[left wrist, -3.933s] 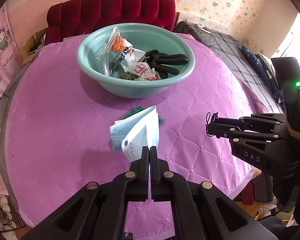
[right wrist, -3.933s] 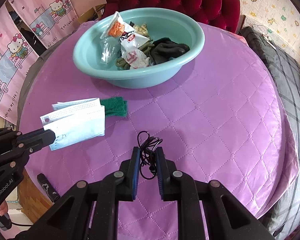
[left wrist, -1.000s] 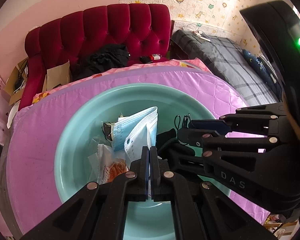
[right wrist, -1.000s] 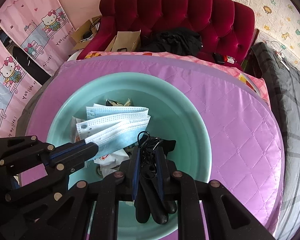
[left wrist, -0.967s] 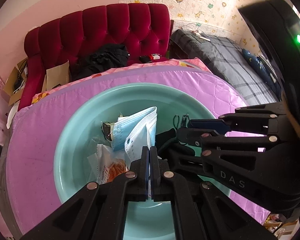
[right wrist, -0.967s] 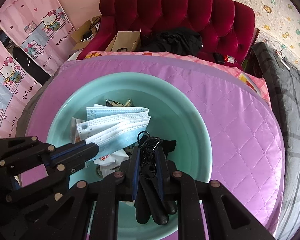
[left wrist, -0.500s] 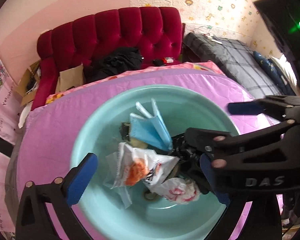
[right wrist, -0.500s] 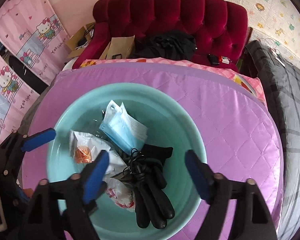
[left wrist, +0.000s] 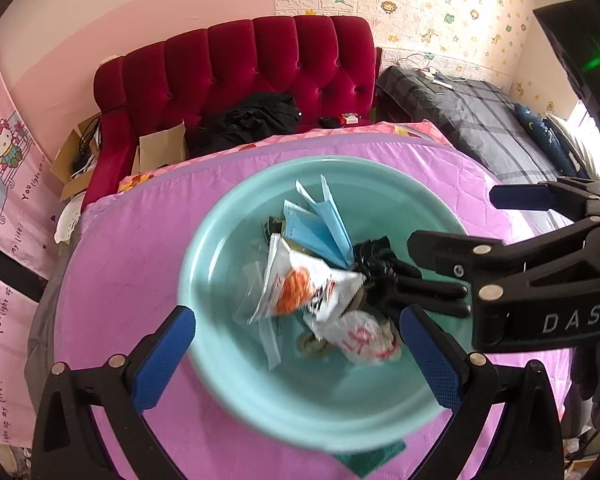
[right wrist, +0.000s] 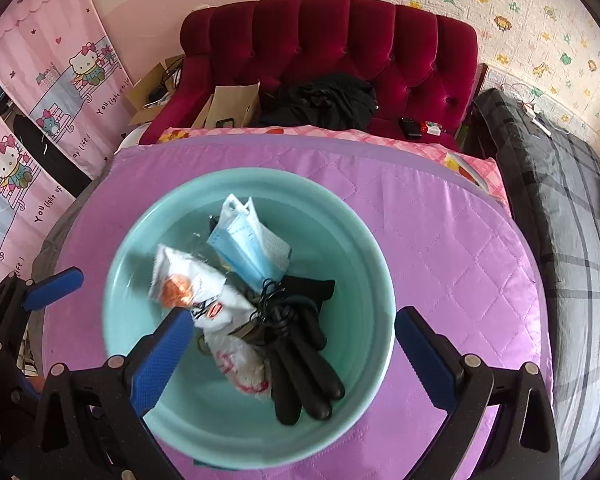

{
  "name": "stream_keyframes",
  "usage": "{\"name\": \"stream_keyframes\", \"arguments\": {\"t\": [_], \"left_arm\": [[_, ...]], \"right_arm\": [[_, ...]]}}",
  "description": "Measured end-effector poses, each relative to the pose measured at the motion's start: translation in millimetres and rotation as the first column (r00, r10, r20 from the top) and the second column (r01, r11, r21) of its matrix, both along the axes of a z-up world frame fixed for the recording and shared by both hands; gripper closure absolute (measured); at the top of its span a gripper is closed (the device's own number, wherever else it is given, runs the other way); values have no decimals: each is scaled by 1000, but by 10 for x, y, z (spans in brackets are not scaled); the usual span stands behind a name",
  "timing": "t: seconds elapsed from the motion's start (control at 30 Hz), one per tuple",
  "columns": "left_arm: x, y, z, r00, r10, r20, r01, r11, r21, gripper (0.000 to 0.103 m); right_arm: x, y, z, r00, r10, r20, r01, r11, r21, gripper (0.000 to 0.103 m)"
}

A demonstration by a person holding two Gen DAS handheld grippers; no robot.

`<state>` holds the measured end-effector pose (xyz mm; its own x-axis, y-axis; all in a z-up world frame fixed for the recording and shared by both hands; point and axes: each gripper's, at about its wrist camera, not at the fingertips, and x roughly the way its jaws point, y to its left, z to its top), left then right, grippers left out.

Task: Organize soft objects
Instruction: 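Withdraw both tools from the basin back over the table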

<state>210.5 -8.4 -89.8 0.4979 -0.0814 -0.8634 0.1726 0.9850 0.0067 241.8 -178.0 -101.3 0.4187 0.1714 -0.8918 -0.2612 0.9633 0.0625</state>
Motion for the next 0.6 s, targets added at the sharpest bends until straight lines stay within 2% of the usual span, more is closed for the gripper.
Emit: {"name": "stream_keyframes", "arguments": {"t": [0.37,0.47,0.6], "left_arm": [[-524,17,284,999,-16,37,16,1000,4,0],[-666,31,339,999,-23,29,24,999,-26,0],[-877,54,420,999,-20,43,21,1000,-20,0]], "right_arm": [[-463,79,272,1000,8,26,-8,1000,-15,0],[-611,98,349,999,13,34,-13,1000,-15,0],[-813,133,434,999,16,40,-15,1000,-22,0]]}}
